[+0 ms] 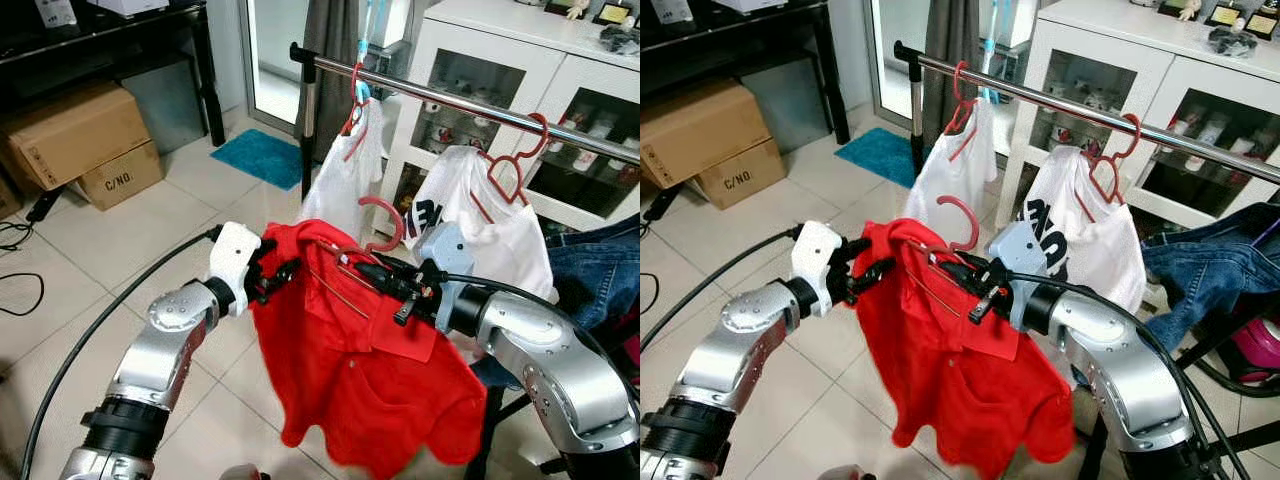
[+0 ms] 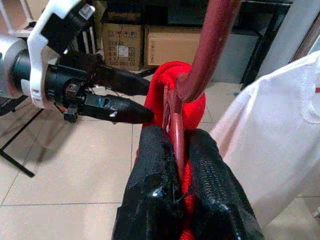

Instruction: Hang hanger

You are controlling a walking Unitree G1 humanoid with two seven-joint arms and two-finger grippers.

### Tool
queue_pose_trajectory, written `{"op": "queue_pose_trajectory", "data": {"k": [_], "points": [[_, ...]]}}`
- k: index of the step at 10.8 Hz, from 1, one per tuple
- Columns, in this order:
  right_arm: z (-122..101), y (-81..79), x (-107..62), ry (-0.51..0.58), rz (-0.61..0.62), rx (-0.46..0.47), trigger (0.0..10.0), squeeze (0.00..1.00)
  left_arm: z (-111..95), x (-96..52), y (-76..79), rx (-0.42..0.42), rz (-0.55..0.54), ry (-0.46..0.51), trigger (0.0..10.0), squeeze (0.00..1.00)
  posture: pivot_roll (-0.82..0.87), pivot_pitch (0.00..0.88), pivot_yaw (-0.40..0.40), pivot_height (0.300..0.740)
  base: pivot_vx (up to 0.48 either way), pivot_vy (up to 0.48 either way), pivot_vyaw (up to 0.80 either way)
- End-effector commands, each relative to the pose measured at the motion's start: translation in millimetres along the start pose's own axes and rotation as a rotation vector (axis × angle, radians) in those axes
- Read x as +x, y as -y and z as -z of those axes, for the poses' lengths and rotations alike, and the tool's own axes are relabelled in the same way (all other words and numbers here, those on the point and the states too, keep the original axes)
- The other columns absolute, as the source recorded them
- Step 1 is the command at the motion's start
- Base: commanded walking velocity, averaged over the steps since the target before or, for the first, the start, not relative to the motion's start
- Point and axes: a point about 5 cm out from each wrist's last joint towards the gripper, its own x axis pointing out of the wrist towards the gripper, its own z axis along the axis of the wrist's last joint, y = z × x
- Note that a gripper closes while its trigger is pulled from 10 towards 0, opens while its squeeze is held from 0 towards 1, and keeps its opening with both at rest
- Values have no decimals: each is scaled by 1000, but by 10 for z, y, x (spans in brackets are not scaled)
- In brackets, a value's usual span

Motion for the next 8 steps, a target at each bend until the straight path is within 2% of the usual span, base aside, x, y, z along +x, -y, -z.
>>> {"op": "queue_pose_trajectory", "data": {"k": [1,8], "points": [[-89,13,-21,40,0,-15,0,0,-17,23,15,19,9,3,0,0,-7,0,-40,740,0,0,0],[-102,-18,-42,49,-41,-7,0,0,27,2,4,0,15,7,0,0,-10,0,-47,740,0,0,0]]}}
